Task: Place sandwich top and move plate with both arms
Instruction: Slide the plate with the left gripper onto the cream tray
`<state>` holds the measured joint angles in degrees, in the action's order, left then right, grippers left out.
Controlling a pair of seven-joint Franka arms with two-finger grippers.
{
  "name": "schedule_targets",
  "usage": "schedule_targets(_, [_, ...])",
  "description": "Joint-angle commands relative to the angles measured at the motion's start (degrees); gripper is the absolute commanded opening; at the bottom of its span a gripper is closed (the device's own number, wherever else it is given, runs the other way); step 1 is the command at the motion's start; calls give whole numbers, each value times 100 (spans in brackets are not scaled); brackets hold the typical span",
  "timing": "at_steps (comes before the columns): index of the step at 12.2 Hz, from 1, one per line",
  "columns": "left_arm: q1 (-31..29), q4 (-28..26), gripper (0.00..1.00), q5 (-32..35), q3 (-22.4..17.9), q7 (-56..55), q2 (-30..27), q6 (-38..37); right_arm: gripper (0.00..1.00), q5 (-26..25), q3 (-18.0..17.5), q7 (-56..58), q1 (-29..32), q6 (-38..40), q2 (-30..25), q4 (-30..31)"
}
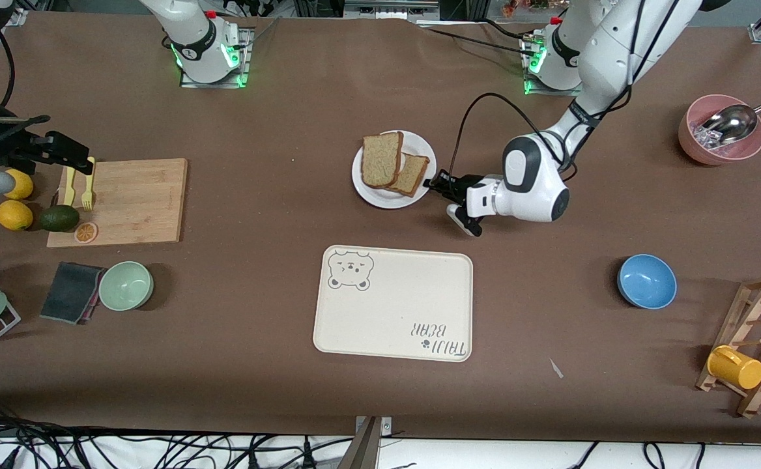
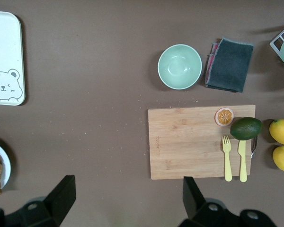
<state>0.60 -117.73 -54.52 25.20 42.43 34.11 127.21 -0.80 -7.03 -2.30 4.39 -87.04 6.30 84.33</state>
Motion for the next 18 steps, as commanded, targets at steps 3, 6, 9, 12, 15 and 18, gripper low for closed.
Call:
schedule_targets(3, [-445,592,0,-278,20,151,-132,-827,100,-8,8,10,44,-33,-129,92])
schedule_targets(6, [-692,970,0,-278,20,116,-106,-1049,100,-8,87,28,44,11,-164,75])
schedule_targets(9, [-869,1820,0,-313,-6,99,331,-1163,100,10,105,54,35,20,-155,-57])
schedule_targets(12, [-869,2788,0,-322,-23,-68,895,-1154,100,18,87,54,35,38,-155,-66])
schedule_targets(15, [-860,3203,0,-480,-137,-638,1115,-1111,100,132,123,89,35,38,-173,-75])
schedule_targets(18, [-816,3598,0,-1249,-225,-779,1449,-954,100,168,140,89,35,73,-190,-75])
